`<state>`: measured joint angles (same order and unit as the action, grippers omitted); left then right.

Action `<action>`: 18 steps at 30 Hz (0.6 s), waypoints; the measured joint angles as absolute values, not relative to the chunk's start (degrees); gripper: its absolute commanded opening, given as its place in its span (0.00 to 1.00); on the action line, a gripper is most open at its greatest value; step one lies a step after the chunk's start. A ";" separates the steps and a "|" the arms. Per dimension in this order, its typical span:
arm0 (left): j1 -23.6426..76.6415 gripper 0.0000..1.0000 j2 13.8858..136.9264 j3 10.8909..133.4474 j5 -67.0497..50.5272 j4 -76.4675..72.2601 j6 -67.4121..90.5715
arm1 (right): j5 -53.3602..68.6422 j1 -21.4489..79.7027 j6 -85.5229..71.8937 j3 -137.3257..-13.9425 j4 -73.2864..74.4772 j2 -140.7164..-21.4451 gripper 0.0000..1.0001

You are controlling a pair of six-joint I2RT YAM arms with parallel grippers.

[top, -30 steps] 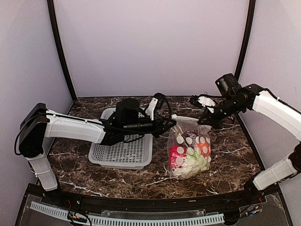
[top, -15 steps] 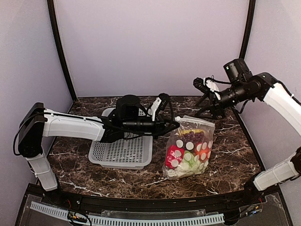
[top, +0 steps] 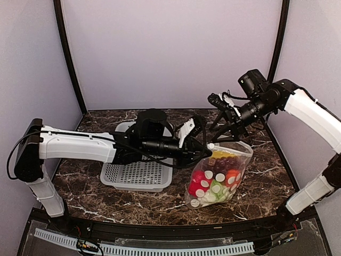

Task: Place the food in the zip-top bag and seal the zipper
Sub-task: Hold the zipper from the zipper food storage bag.

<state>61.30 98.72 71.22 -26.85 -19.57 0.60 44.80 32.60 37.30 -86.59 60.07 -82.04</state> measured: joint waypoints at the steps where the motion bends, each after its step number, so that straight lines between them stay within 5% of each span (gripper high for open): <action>1: 61.54 0.01 98.48 71.22 -26.41 -19.11 0.05 | 45.30 32.71 37.36 -86.80 60.62 -82.19 0.53; 18: 62.85 0.01 96.40 71.22 -20.10 -16.08 -5.08 | 46.87 36.16 38.54 -87.44 66.11 -84.82 0.42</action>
<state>62.85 96.40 71.22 -20.10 -16.08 -5.08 46.87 36.16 38.54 -87.44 66.11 -84.82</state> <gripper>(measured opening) 0.010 0.462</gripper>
